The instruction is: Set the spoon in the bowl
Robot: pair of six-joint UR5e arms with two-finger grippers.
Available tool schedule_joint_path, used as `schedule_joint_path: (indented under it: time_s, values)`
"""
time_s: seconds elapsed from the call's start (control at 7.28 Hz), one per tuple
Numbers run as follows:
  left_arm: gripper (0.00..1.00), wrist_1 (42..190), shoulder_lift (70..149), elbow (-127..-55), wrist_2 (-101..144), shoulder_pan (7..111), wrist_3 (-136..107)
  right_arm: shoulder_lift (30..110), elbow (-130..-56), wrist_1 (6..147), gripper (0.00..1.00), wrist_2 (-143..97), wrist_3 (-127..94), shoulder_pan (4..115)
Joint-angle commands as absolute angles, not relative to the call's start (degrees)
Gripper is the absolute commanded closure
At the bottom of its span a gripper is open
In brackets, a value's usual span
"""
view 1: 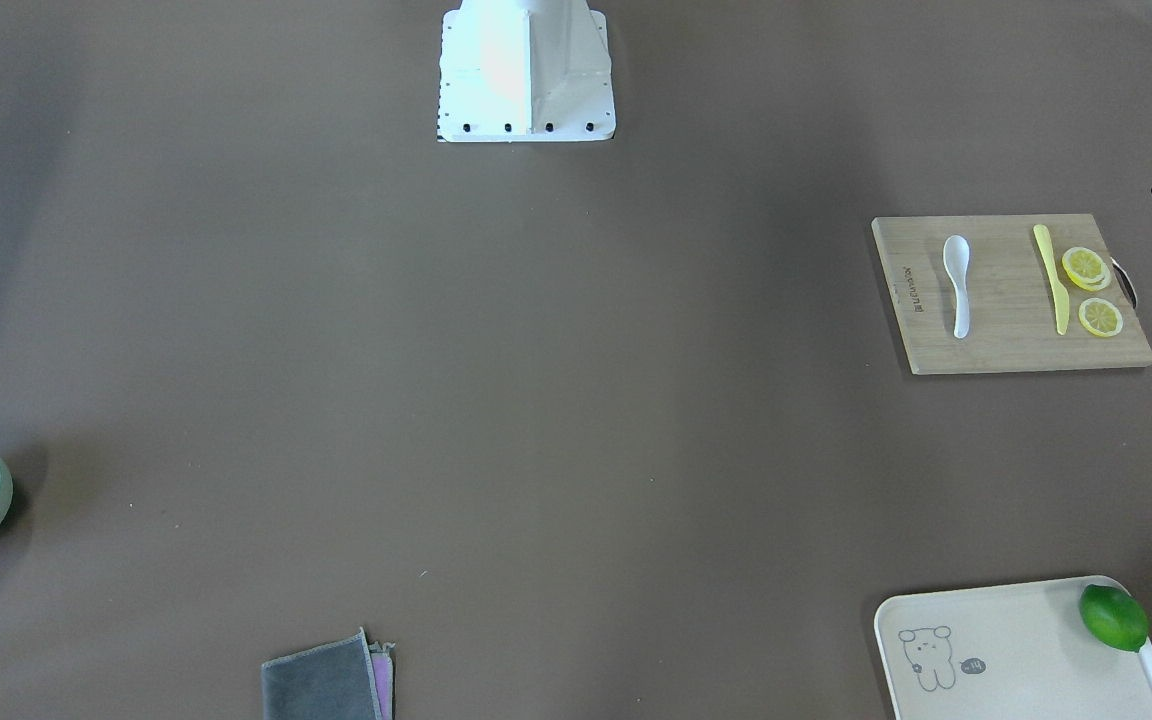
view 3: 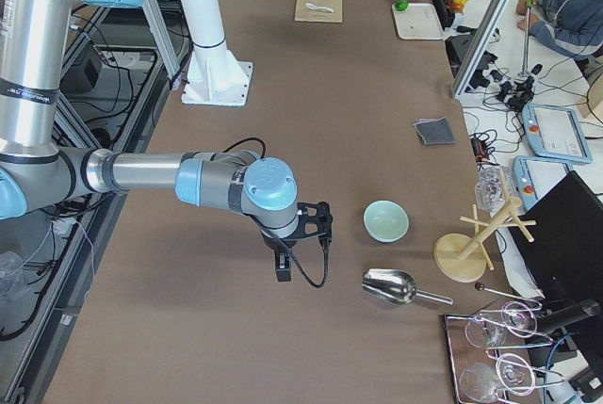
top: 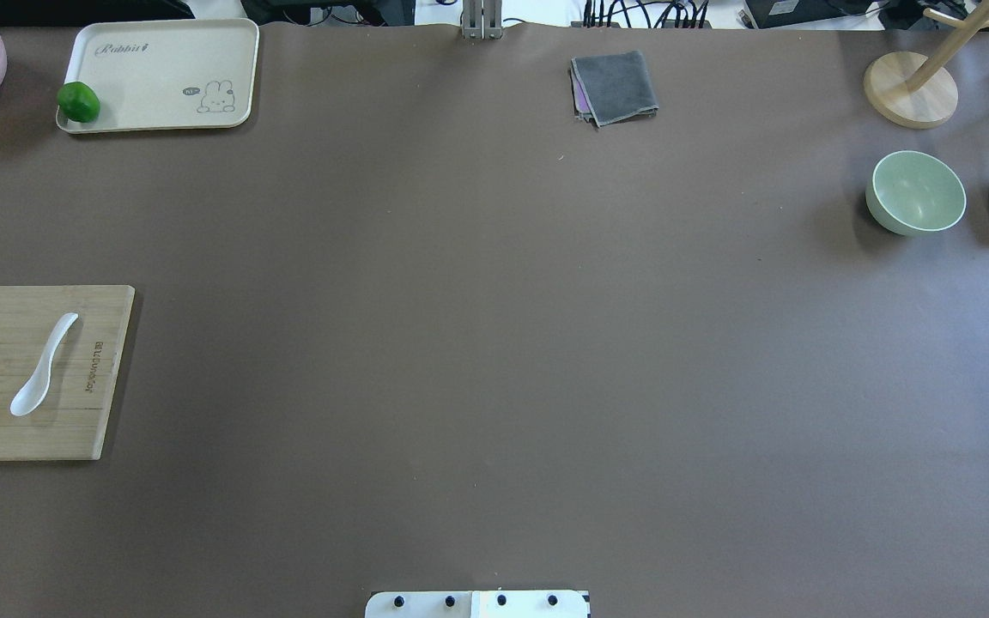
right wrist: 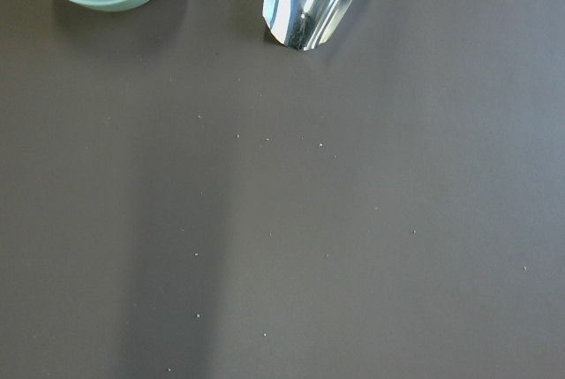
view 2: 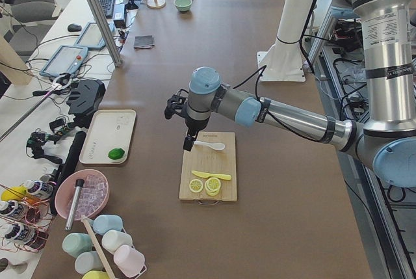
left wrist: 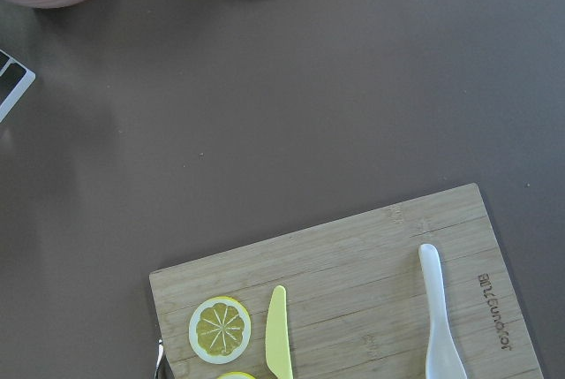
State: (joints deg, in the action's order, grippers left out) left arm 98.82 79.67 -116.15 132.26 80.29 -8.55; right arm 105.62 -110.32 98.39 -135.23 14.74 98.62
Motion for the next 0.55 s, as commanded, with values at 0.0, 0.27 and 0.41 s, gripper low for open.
schedule_joint_path:
  time_s: [0.0, 0.27, 0.41]
  values:
    - [0.02, 99.9, 77.7, -115.6, 132.2, 80.5, -8.2, 103.6, -110.6, 98.5, 0.0, -135.9, 12.6, 96.8]
    - [0.02, 100.2, 77.3, -115.5, 132.3, 80.3, -8.1, 102.4, -110.3, 98.4, 0.0, -136.0, 8.4, 94.4]
    - [0.02, 103.0, 77.2, -115.6, 134.5, 80.5, -8.6, 102.6, -110.4, 98.4, 0.0, -135.9, 8.4, 94.4]
